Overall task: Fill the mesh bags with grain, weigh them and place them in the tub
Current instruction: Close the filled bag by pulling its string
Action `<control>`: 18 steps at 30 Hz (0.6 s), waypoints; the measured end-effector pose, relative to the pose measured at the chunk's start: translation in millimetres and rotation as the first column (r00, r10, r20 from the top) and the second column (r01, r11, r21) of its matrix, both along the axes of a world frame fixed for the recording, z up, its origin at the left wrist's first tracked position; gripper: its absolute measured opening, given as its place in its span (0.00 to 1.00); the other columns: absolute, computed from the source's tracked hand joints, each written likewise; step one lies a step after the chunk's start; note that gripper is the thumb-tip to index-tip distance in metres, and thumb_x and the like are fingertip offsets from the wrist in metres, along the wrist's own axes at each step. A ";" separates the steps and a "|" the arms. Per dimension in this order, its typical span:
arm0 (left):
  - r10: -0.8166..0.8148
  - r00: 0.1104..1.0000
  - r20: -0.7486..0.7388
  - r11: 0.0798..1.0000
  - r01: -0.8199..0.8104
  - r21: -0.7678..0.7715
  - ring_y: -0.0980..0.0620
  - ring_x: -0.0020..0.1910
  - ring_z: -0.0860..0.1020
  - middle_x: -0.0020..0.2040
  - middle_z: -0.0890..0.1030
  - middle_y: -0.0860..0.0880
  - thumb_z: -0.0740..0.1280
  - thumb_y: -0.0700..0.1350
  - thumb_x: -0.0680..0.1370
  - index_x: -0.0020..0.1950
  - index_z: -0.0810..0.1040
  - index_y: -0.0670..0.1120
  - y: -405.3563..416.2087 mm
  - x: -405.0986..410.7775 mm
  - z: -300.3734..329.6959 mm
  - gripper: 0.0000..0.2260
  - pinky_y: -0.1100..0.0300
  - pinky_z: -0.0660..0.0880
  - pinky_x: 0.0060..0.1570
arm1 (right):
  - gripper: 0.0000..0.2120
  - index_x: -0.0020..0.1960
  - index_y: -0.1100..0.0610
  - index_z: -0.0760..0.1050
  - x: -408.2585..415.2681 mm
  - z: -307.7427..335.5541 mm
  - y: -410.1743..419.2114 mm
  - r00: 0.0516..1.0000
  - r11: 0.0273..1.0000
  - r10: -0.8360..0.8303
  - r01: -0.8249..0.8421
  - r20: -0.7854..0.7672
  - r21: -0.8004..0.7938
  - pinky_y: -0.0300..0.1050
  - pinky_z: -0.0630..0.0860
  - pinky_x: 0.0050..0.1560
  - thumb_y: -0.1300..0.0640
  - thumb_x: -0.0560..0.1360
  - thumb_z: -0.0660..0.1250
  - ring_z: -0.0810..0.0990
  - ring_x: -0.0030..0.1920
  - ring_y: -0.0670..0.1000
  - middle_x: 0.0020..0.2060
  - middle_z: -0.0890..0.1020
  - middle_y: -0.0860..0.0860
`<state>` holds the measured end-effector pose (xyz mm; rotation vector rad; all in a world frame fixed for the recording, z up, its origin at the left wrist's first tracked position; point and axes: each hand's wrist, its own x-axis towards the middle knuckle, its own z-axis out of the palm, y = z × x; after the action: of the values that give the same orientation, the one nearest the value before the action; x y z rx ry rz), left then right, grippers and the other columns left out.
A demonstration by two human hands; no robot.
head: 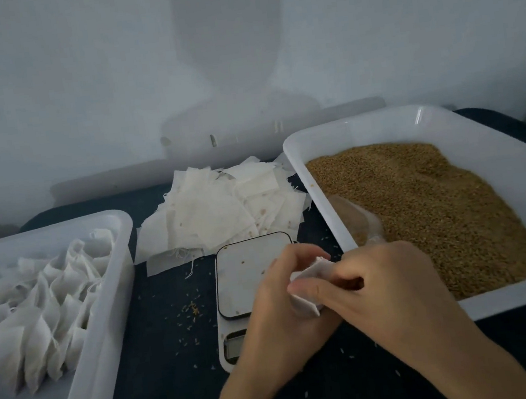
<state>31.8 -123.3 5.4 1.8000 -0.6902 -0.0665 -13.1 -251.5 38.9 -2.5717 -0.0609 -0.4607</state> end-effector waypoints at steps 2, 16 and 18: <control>-0.014 1.000 -0.010 0.998 0.013 -0.054 0.60 0.39 0.79 0.40 0.81 0.58 0.69 0.43 0.67 0.47 0.76 0.51 -3.0 -0.6 -2.9 0.10 0.71 0.71 0.37 | 0.26 0.30 0.43 0.79 -2.5 8.0 -3.8 0.994 0.995 0.089 -0.086 -0.061 0.051 0.32 0.65 0.28 0.25 0.64 0.54 0.73 0.24 0.40 0.21 0.72 0.41; -0.247 0.817 -0.522 0.749 -0.180 -0.638 0.50 0.44 0.77 0.42 0.76 0.48 0.71 0.41 0.61 0.47 0.78 0.49 3.0 0.7 -6.7 0.15 0.41 0.74 0.51 | 0.12 0.38 0.45 0.63 47.5 -10.7 -88.2 0.721 0.859 -0.296 -0.087 -0.627 -0.505 0.38 0.71 0.32 0.46 0.77 0.63 0.73 0.34 0.43 0.36 0.74 0.45; -0.315 0.785 -0.534 0.695 -0.192 -0.692 0.47 0.47 0.77 0.43 0.75 0.45 0.71 0.38 0.62 0.51 0.78 0.50 5.3 1.0 -7.6 0.19 0.34 0.74 0.54 | 0.07 0.42 0.46 0.68 48.5 0.9 -103.5 0.761 0.872 -0.304 -0.019 -0.573 -0.488 0.38 0.78 0.35 0.49 0.78 0.62 0.77 0.34 0.43 0.36 0.76 0.46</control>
<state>32.9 -117.9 -2.3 0.8725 -0.2203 -0.3753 35.4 -355.0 39.9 -3.0838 0.3169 0.4714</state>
